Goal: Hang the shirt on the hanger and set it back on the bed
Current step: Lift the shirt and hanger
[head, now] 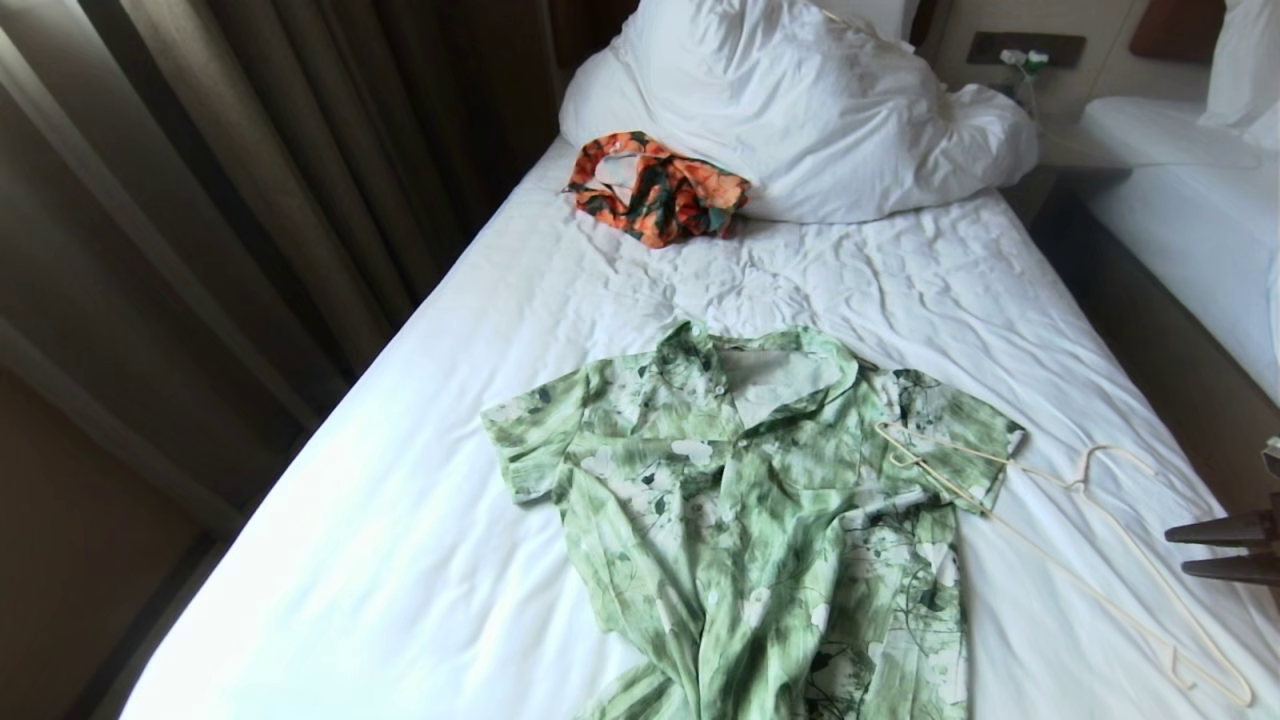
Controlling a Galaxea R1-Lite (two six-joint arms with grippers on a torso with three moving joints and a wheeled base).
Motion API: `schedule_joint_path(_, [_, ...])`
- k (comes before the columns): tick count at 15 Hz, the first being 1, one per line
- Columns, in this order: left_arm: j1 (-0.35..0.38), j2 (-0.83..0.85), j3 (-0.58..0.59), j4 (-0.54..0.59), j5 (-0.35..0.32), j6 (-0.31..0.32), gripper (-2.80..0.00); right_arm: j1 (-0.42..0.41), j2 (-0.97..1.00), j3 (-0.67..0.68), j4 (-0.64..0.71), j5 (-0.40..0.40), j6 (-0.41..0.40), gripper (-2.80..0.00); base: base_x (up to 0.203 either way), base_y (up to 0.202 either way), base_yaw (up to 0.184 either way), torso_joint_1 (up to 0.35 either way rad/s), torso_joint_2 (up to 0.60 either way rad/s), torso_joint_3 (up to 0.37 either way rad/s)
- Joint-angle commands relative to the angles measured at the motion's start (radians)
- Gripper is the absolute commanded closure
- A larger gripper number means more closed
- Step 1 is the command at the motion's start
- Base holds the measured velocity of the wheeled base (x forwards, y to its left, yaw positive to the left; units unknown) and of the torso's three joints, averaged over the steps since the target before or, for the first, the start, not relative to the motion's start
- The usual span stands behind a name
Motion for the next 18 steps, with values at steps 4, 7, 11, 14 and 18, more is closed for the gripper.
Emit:
schedule_joint_path(4, [0.000, 0.001, 0.000, -0.001, 0.001, -0.001, 0.00, -0.001, 0.101, -0.022, -0.004, 0.031, -0.077, -2.80, 0.000, 0.000, 0.000, 0.000, 0.00, 0.000])
schedule_joint_path(7, [0.000, 0.001, 0.000, -0.001, 0.001, -0.001, 0.00, -0.003, 0.123, -0.023, -0.008, 0.129, -0.105, -2.80, 0.000, 0.000, 0.000, 0.000, 0.00, 0.000])
schedule_joint_path(11, [0.001, 0.001, 0.000, -0.001, 0.001, -0.001, 0.00, 0.002, 0.142, -0.017, -0.008, 0.223, -0.134, -2.80, 0.000, 0.000, 0.000, 0.000, 0.00, 0.000])
schedule_joint_path(14, [0.000, 0.001, 0.000, -0.001, 0.001, -0.001, 0.00, 0.015, 0.164, -0.008, -0.008, 0.254, -0.174, -2.80, 0.000, 0.000, 0.000, 0.000, 0.00, 0.000])
schedule_joint_path(18, [0.001, 0.001, 0.000, -0.001, 0.001, -0.001, 0.00, 0.038, 0.167, -0.008, -0.027, 0.259, -0.182, -2.80, 0.000, 0.000, 0.000, 0.000, 0.00, 0.000])
